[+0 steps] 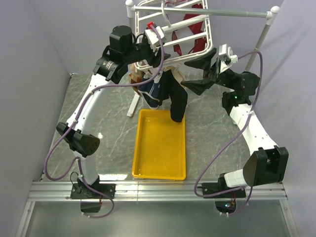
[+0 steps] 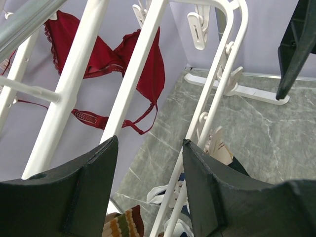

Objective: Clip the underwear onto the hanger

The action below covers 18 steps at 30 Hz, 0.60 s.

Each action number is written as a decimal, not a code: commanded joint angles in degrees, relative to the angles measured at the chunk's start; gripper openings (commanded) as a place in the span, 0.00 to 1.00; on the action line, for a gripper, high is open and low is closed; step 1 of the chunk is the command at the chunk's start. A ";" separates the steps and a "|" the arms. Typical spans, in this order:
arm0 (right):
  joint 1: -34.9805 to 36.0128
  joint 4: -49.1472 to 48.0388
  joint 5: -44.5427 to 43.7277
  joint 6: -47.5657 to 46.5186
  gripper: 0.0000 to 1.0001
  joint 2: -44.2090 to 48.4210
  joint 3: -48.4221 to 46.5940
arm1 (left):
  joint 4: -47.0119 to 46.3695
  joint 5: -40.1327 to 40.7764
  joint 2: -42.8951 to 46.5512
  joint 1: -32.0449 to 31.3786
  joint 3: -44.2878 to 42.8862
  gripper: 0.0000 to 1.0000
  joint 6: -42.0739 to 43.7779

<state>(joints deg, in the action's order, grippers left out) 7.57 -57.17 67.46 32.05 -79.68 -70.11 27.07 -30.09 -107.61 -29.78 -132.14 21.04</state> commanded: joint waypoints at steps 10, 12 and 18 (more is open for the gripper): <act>-3.61 40.88 8.83 -26.23 0.91 8.04 -8.38 | -2.29 -5.51 4.86 2.97 1.18 0.61 -4.69; -5.28 44.32 7.60 -27.92 0.91 8.84 -8.03 | -1.41 -7.08 5.48 3.24 1.62 0.61 -4.34; -14.95 33.98 5.92 -15.37 0.91 10.16 -2.85 | -1.23 -9.98 7.24 4.03 2.85 0.61 -4.95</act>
<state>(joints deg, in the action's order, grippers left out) -4.14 -20.58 74.39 11.90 -70.28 -74.74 26.70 -35.99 -103.79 -26.26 -129.54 17.50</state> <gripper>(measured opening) 0.914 0.611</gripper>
